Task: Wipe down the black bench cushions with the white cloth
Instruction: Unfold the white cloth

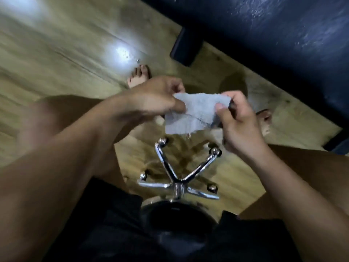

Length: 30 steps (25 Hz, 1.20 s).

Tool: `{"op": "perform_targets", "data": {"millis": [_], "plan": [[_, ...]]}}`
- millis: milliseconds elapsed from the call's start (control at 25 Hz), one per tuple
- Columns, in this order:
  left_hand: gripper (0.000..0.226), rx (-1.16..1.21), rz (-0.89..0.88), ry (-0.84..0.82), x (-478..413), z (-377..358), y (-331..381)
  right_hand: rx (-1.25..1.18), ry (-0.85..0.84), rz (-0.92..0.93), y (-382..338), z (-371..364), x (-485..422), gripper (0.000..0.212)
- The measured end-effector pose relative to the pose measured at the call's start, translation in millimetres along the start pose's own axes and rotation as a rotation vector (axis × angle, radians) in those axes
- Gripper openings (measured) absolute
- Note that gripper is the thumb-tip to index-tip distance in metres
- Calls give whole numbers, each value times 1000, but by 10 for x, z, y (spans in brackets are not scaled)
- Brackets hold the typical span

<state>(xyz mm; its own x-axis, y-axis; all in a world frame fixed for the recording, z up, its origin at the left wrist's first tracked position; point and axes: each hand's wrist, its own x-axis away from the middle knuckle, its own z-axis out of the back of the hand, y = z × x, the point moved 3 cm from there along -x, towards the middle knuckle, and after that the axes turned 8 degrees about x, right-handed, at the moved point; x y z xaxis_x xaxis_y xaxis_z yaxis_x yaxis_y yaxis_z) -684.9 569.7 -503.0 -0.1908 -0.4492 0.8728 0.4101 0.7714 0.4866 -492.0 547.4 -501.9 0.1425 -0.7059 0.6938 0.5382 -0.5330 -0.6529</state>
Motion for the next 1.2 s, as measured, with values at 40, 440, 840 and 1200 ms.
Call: {"op": "perform_targets", "data": {"millis": [40,440,840,1200], "plan": [[20,-132,-16,-38,-113,24,112,-7,-17,35,19,23,-143,6],[26,-34,-318,26,214,-370,267,-179,78,349,-110,359,171,37],[18,26,-640,338,1039,-1336,41,-424,179,27,222,155,1011,39],[38,161,-732,66,1217,-1475,-118,-760,112,54,130,167,1231,34]]}}
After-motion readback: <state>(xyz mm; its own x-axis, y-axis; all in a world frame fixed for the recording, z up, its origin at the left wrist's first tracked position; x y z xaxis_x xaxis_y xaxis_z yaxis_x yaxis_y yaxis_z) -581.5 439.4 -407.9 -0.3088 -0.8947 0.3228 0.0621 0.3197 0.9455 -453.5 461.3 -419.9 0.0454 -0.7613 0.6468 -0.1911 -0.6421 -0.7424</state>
